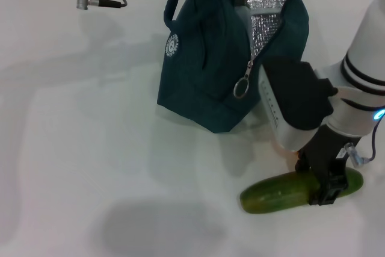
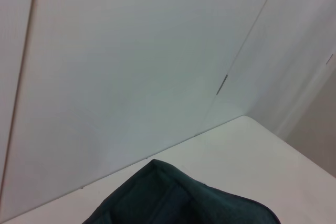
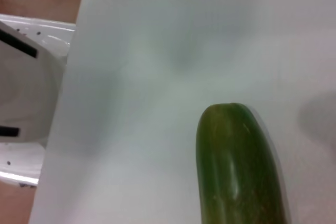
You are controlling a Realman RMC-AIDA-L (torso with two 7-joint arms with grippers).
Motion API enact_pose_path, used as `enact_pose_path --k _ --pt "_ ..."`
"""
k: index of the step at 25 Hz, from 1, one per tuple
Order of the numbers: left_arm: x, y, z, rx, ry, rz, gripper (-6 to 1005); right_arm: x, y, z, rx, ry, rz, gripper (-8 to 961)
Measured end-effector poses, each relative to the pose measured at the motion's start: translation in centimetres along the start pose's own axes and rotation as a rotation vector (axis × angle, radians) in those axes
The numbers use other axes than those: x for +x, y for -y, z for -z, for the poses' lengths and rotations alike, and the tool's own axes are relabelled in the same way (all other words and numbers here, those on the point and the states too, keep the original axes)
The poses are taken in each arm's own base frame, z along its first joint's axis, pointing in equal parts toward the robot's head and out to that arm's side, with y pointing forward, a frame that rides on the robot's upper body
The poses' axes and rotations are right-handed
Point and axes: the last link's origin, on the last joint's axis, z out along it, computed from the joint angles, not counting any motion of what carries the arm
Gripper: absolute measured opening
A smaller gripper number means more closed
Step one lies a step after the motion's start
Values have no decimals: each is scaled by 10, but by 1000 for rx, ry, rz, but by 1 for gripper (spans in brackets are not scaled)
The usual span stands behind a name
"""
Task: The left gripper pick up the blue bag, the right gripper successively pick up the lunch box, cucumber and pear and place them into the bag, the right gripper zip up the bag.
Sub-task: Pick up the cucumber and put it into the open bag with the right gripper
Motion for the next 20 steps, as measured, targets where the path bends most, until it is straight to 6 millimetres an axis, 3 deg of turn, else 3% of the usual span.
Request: enact_pose_path --k 7,11,14,20 --pt "0 0 0 1 0 -1 49 20 3 9 -13 116 -104 606" --pt "-2 1 0 5 4 0 49 38 -5 17 -80 220 -160 606" --pt "-4 2 1 8 7 2 49 55 -13 24 -127 316 -210 606" --pt "-6 4 1 10 11 7 49 109 -42 38 -232 598 -319 605"
